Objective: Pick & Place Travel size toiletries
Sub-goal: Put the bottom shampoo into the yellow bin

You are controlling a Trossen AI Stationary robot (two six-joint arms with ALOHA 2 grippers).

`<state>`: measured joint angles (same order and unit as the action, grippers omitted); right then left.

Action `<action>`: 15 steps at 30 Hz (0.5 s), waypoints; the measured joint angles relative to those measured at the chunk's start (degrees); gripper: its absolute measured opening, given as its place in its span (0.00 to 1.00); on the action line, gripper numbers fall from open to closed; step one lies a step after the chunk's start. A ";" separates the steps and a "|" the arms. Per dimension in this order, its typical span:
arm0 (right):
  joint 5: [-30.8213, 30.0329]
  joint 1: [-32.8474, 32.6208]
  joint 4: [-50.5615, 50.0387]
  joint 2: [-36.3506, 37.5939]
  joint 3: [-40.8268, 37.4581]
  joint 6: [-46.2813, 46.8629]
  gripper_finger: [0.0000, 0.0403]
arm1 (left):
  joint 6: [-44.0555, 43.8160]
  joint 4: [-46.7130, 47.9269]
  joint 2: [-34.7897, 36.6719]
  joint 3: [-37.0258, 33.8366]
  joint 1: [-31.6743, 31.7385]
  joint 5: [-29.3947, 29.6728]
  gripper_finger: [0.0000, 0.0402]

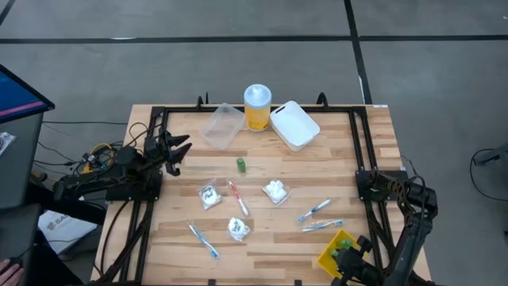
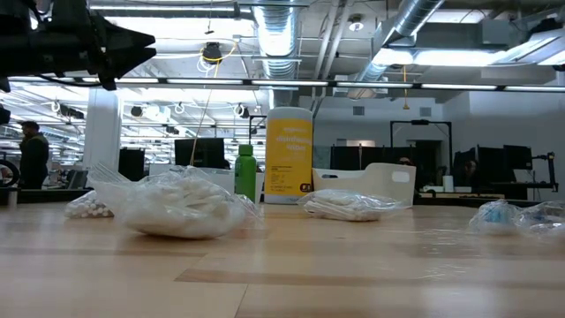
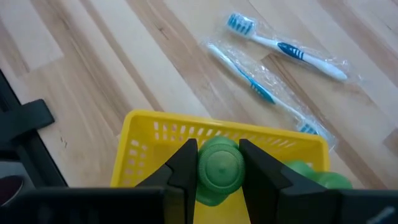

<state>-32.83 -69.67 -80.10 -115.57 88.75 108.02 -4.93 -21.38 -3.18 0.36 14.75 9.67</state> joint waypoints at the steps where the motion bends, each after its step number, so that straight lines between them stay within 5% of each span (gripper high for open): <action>1: 0.01 0.00 -0.01 0.00 0.00 -0.02 0.20 | 0.00 -0.08 0.00 -0.02 0.02 0.00 0.38; 15: 1.07 0.10 3.22 0.11 -2.25 0.00 0.20 | 0.00 -0.16 0.02 -0.02 0.02 -0.02 0.38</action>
<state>-31.76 -69.57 -76.88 -115.46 86.50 108.03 -4.93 -21.54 -3.16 0.34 14.76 9.65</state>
